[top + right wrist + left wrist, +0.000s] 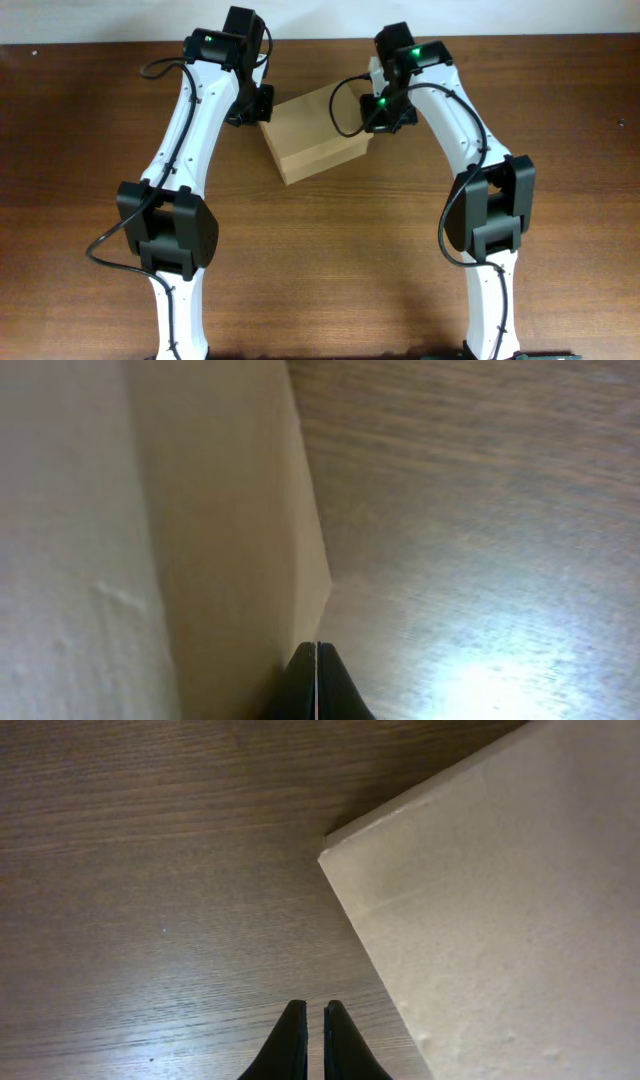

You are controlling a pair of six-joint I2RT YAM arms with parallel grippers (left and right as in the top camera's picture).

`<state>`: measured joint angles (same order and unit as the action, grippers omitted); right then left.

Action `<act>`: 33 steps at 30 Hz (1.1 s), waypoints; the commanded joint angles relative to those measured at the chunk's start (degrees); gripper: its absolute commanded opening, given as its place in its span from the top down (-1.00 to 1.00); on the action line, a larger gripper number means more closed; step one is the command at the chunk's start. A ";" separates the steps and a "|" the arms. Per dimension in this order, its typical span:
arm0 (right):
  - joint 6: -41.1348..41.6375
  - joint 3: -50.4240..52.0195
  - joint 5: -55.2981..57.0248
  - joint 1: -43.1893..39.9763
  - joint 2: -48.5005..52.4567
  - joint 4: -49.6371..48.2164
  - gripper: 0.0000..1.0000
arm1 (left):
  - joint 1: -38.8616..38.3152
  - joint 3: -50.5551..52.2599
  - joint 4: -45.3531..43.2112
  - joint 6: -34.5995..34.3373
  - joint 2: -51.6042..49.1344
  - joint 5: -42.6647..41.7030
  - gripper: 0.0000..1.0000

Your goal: Pack container

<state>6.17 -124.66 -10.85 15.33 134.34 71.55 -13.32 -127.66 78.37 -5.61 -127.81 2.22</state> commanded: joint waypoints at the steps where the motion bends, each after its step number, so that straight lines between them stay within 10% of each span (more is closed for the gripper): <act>1: -1.81 -0.11 -2.05 0.46 0.28 2.21 0.92 | 1.16 0.57 0.07 -0.52 1.40 1.05 0.87; 33: -4.50 -11.17 -0.33 0.96 -3.28 5.22 0.92 | -1.31 0.57 1.09 -0.52 1.40 -5.42 0.86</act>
<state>2.46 -133.03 -10.39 15.49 133.56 76.27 -14.52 -127.66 79.29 -5.61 -127.81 -2.61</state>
